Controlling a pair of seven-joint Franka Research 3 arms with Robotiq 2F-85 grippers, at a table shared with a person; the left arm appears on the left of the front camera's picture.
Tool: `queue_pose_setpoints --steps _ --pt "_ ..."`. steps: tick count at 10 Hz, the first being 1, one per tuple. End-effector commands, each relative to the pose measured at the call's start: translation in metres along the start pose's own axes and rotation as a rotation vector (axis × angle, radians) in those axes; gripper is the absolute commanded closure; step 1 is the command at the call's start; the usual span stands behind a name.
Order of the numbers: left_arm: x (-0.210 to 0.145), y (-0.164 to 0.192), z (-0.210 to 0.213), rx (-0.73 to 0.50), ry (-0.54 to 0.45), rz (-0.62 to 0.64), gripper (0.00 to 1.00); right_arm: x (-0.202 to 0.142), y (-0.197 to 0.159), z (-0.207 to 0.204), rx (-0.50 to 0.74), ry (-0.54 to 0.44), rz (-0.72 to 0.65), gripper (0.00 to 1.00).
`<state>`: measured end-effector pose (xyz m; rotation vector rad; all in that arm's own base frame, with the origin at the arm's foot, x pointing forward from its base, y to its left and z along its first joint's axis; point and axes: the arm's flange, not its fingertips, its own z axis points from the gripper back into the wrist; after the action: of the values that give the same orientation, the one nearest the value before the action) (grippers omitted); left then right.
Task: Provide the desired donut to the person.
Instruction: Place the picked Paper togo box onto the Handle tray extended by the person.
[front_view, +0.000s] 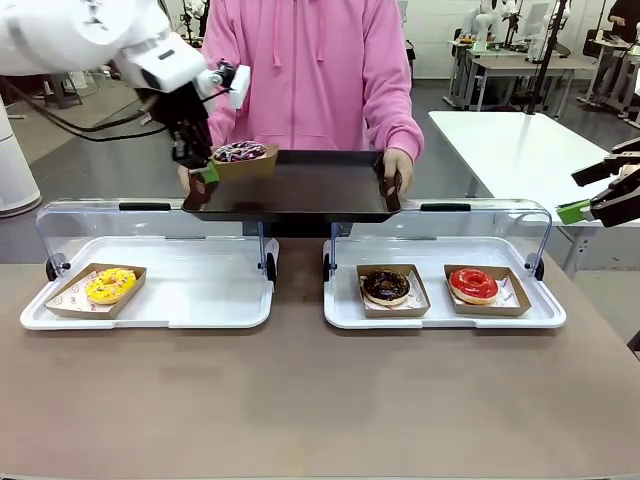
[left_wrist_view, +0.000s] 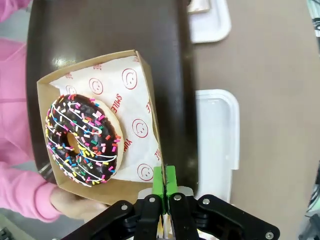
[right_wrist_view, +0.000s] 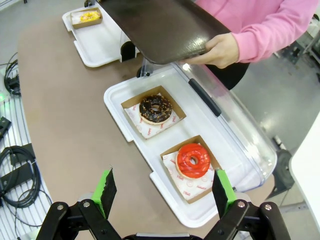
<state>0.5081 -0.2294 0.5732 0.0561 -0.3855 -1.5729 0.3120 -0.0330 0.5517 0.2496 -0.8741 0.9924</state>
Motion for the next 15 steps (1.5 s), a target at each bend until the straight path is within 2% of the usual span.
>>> queue_pose_setpoints --steps 1,5,10,11,12,13,14,15 --pt "0.015 0.025 -0.008 0.043 0.067 0.010 0.98 0.000 -0.001 -0.002 0.010 -0.005 0.007 0.00" --pt "0.011 0.053 -0.041 0.064 0.127 0.024 0.98 0.000 -0.001 -0.002 0.010 -0.005 0.007 0.00" --pt "0.007 0.056 -0.061 0.034 0.116 0.014 0.98 0.000 -0.001 -0.002 0.010 -0.005 0.007 0.00" --pt "0.008 0.055 -0.059 0.012 0.105 0.022 0.75 0.000 -0.001 -0.002 0.010 -0.005 0.007 0.00" --pt "0.010 0.052 -0.053 -0.001 0.115 0.028 0.41 0.000 -0.001 -0.002 0.010 -0.005 0.007 0.00" --pt "0.012 0.047 -0.043 0.000 0.117 0.026 0.18 0.000 -0.001 -0.002 0.010 -0.005 0.007 0.00" --pt "0.012 0.044 -0.034 -0.013 0.106 0.040 0.00 0.000 -0.001 -0.002 0.010 -0.005 0.007 0.00" --pt "0.011 0.040 -0.025 -0.033 0.084 0.052 0.00 0.000 -0.001 -0.002 0.010 -0.005 0.007 0.00"
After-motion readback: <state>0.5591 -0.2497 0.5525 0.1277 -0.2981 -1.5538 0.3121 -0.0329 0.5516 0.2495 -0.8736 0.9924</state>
